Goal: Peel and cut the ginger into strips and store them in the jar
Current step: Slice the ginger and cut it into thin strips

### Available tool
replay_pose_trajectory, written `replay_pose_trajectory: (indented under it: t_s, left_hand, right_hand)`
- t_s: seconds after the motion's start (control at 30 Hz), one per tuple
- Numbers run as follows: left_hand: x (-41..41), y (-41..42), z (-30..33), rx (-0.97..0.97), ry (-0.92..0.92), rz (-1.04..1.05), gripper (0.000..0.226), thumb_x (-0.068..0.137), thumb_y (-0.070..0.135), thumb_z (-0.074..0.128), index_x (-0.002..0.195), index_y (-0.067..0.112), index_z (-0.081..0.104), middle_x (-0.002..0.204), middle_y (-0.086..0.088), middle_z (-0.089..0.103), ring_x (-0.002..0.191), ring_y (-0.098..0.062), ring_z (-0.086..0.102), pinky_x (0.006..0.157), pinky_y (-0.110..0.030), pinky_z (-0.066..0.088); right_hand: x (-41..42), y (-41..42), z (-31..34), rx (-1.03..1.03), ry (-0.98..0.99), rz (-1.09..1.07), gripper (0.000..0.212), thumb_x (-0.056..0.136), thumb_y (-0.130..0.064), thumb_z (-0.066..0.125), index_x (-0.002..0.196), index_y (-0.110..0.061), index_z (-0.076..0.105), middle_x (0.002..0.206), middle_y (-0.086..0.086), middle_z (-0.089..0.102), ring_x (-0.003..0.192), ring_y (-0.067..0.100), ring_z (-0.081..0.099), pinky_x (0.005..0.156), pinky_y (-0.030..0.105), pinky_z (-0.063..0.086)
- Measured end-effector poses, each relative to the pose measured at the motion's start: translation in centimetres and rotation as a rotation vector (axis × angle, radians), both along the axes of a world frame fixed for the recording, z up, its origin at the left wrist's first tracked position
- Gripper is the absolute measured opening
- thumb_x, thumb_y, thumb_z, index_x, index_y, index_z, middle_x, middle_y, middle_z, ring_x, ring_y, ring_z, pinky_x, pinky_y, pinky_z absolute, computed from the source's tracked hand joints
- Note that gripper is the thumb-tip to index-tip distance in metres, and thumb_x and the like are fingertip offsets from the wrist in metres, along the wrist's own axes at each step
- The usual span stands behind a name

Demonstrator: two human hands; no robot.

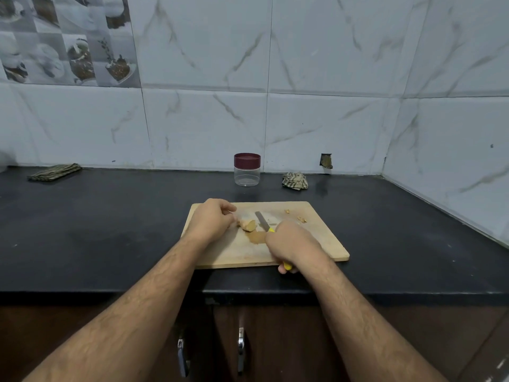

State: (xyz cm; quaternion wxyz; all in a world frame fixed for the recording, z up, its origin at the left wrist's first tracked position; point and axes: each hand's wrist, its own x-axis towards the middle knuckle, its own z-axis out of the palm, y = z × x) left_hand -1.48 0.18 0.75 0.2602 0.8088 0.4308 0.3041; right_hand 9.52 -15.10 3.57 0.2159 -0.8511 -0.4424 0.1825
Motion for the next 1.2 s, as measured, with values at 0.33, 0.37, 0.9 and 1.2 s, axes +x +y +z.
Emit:
replay_pose_trajectory:
  t_s: [0.33,0.37,0.9,1.2]
  left_hand:
    - [0.7,-0.4,0.1,-0.059,0.037,-0.140,0.010,0.083,0.019,0.077,0.092,0.023,0.078,0.095,0.012,0.072,0.095,-0.007,0.064,0.087,-0.024,0.050]
    - [0.6,-0.3,0.0,-0.065,0.029,-0.159,0.008,0.083,0.018,0.077,0.089,0.022,0.079,0.093,0.012,0.072,0.093,-0.006,0.064,0.083,-0.022,0.049]
    - [-0.7,0.6,-1.4,-0.029,-0.064,-0.339,0.015,0.083,0.016,0.077,0.095,0.026,0.079,0.093,0.013,0.075,0.090,-0.002,0.068,0.087,-0.022,0.052]
    - [-0.4,-0.1,-1.4,0.028,-0.065,-0.295,0.009,0.083,0.026,0.077,0.091,0.030,0.080,0.097,0.018,0.074,0.091,0.005,0.065,0.085,-0.019,0.051]
  right_hand:
    - [-1.0,-0.9,1.0,-0.132,-0.203,0.055,0.018,0.091,-0.017,0.038,0.083,-0.016,0.054,0.075,0.000,0.067,0.046,0.017,0.061,0.052,0.023,0.043]
    - [-1.0,-1.2,1.0,-0.138,-0.205,0.059,0.017,0.091,-0.017,0.038,0.083,-0.016,0.054,0.074,0.000,0.067,0.047,0.017,0.062,0.052,0.023,0.042]
    - [-1.2,-2.7,0.8,-0.145,-0.228,0.038,0.016,0.096,-0.022,0.040,0.095,-0.018,0.056,0.093,0.003,0.062,0.084,0.024,0.061,0.073,0.030,0.045]
    - [-0.8,-1.7,1.0,-0.101,-0.197,0.054,0.012,0.095,-0.023,0.040,0.093,-0.018,0.051,0.093,0.002,0.065,0.082,0.024,0.063,0.072,0.029,0.047]
